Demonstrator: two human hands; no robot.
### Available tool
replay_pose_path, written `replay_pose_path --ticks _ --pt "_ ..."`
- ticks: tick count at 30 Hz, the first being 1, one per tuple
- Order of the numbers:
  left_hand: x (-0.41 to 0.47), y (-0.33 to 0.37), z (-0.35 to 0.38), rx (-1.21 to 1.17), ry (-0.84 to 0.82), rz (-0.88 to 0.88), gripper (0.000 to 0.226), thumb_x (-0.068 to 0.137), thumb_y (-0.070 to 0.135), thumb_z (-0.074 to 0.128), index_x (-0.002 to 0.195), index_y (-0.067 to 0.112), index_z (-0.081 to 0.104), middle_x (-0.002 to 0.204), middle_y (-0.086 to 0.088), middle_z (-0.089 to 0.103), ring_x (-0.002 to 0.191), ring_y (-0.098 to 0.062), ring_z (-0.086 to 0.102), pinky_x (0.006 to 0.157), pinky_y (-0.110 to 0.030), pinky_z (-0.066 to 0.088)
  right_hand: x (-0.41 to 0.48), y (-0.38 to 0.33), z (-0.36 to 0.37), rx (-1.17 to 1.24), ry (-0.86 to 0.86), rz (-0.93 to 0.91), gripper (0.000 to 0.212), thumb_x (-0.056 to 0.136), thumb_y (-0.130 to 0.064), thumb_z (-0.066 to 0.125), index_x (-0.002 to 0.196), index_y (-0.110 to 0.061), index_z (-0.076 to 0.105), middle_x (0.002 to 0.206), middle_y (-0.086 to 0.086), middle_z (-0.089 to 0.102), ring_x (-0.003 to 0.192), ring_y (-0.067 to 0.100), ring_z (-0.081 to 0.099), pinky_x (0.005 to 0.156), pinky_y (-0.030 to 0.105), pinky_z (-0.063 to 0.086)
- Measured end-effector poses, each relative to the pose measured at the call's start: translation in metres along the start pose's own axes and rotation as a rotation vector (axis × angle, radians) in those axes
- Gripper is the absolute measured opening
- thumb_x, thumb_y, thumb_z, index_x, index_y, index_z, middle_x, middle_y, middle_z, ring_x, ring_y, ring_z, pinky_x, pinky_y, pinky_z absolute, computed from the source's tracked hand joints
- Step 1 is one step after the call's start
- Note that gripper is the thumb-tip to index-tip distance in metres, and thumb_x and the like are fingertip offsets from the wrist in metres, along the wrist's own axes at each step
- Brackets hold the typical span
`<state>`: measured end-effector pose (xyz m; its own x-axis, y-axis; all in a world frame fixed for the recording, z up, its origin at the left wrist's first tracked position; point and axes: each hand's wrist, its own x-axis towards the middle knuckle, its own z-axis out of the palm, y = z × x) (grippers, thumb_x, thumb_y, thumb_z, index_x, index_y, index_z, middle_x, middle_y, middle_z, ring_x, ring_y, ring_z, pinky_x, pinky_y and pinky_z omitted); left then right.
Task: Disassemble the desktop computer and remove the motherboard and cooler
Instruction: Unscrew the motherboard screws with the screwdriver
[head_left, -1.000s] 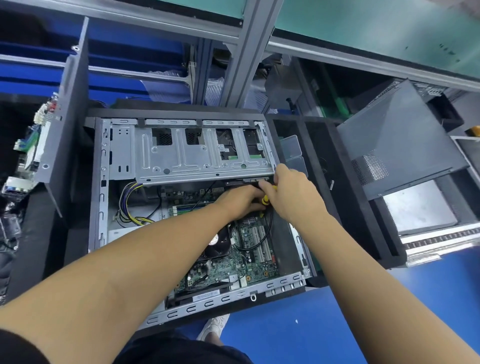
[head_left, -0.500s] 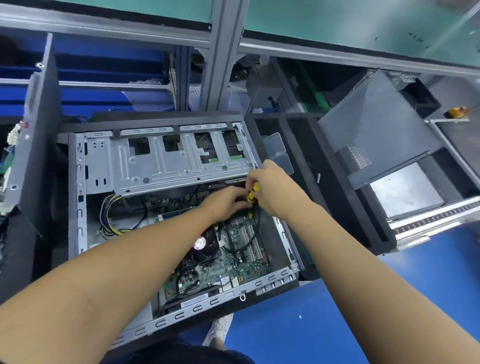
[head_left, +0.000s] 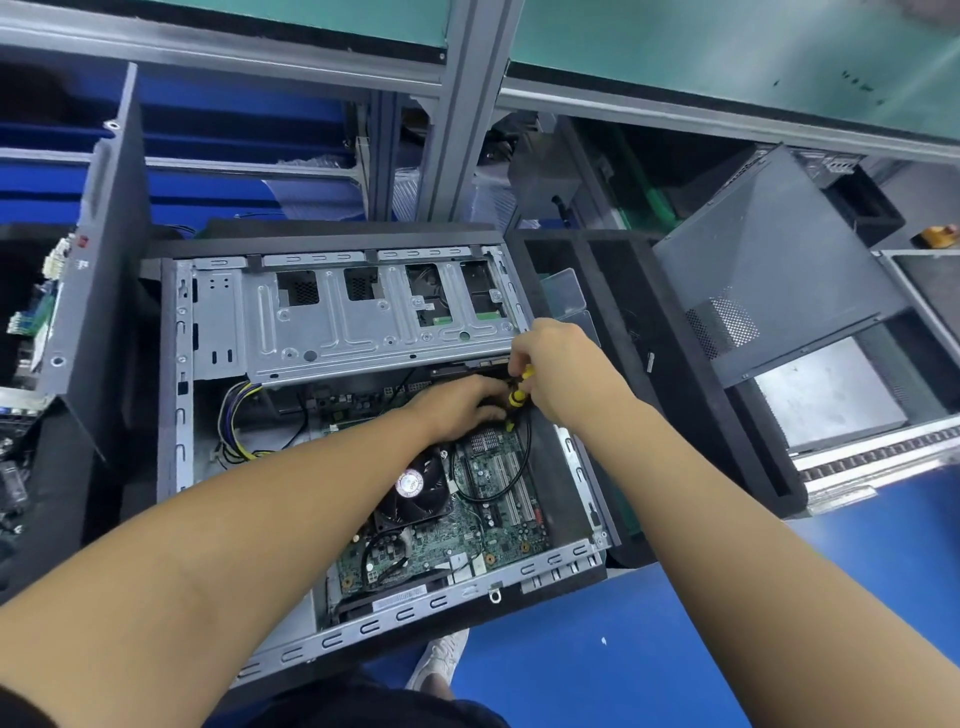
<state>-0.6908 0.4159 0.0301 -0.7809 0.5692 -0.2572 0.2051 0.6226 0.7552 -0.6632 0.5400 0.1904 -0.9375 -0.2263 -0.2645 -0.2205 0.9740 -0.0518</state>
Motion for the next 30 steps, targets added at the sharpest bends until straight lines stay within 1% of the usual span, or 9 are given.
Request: replay_pose_path --ticks 4,7,10,12,15,19,24,27,30 --pt "0.0 -0.001 0.001 0.016 0.01 0.001 0.008 0.095 0.038 0.062 0.102 0.035 0.06 0.107 0.004 0.065 0.1 -0.022 0.06 0.082 -0.036 0.047 -0.001 -0.001 -0.003 -0.028 -0.018 -0.034 0.022 0.086 0.002 0.064 0.096 -0.016 0.071 0.113 0.004 0.056 0.103 0.025 0.057 0.067 0.026 0.033" --pt "0.002 0.0 0.002 0.015 0.036 0.017 0.017 0.096 0.045 0.058 0.082 0.048 0.048 0.094 0.009 0.059 0.09 -0.02 0.058 0.072 -0.033 0.041 0.0 -0.001 -0.002 -0.006 -0.028 -0.03 0.021 0.086 0.001 0.065 0.098 -0.016 0.071 0.113 0.004 0.054 0.104 0.025 0.057 0.069 0.027 0.035" --pt "0.003 0.0 0.003 0.05 0.055 0.03 0.005 0.097 0.046 0.055 0.097 0.043 0.058 0.102 0.009 0.064 0.095 -0.02 0.06 0.076 -0.034 0.046 -0.001 0.001 0.001 0.108 0.0 0.028 0.012 0.09 -0.016 0.067 0.102 -0.017 0.067 0.105 0.003 0.046 0.098 0.026 0.055 0.071 0.027 0.037" --pt "0.003 -0.001 0.004 0.057 0.058 0.022 0.017 0.097 0.046 0.054 0.112 0.038 0.06 0.113 0.008 0.066 0.1 -0.019 0.061 0.082 -0.034 0.049 -0.002 0.0 0.005 0.172 0.055 0.096 0.023 0.093 -0.035 0.065 0.107 -0.016 0.063 0.104 0.005 0.048 0.091 0.027 0.053 0.072 0.03 0.039" --pt "0.004 0.0 0.004 0.02 0.042 0.025 0.015 0.096 0.045 0.058 0.108 0.038 0.063 0.11 0.009 0.068 0.098 -0.018 0.063 0.083 -0.036 0.05 -0.002 -0.005 0.01 0.032 0.093 0.193 0.033 0.097 -0.044 0.057 0.108 -0.012 0.057 0.103 0.013 0.059 0.081 0.033 0.053 0.065 0.032 0.04" --pt "0.005 -0.001 0.003 -0.006 0.026 0.008 0.015 0.094 0.045 0.06 0.105 0.035 0.064 0.109 0.012 0.069 0.097 -0.016 0.063 0.085 -0.036 0.05 -0.001 -0.008 0.012 0.038 0.065 0.195 0.027 0.097 -0.03 0.062 0.113 -0.009 0.055 0.108 0.013 0.06 0.092 0.035 0.062 0.068 0.033 0.044" --pt "0.005 -0.003 0.003 0.018 0.003 0.013 0.022 0.095 0.045 0.058 0.115 0.036 0.061 0.115 0.006 0.068 0.104 -0.02 0.063 0.091 -0.042 0.051 -0.002 -0.005 0.008 0.098 0.006 0.112 0.024 0.091 -0.01 0.068 0.112 -0.01 0.057 0.116 0.009 0.051 0.1 0.029 0.059 0.078 0.034 0.046" --pt "0.005 -0.002 0.004 0.035 0.022 0.019 0.011 0.095 0.045 0.059 0.102 0.036 0.061 0.105 0.005 0.068 0.096 -0.022 0.063 0.086 -0.041 0.052 -0.003 -0.003 0.007 0.12 -0.018 0.075 0.028 0.086 0.001 0.067 0.109 -0.014 0.059 0.114 0.007 0.048 0.102 0.029 0.054 0.078 0.033 0.046" --pt "0.004 -0.002 0.006 0.016 0.046 0.025 0.005 0.093 0.045 0.061 0.096 0.042 0.059 0.1 0.01 0.067 0.097 -0.021 0.064 0.079 -0.036 0.05 -0.004 -0.002 0.009 0.174 -0.03 0.095 0.027 0.086 -0.006 0.068 0.109 -0.014 0.058 0.111 0.006 0.046 0.105 0.03 0.051 0.082 0.036 0.048"
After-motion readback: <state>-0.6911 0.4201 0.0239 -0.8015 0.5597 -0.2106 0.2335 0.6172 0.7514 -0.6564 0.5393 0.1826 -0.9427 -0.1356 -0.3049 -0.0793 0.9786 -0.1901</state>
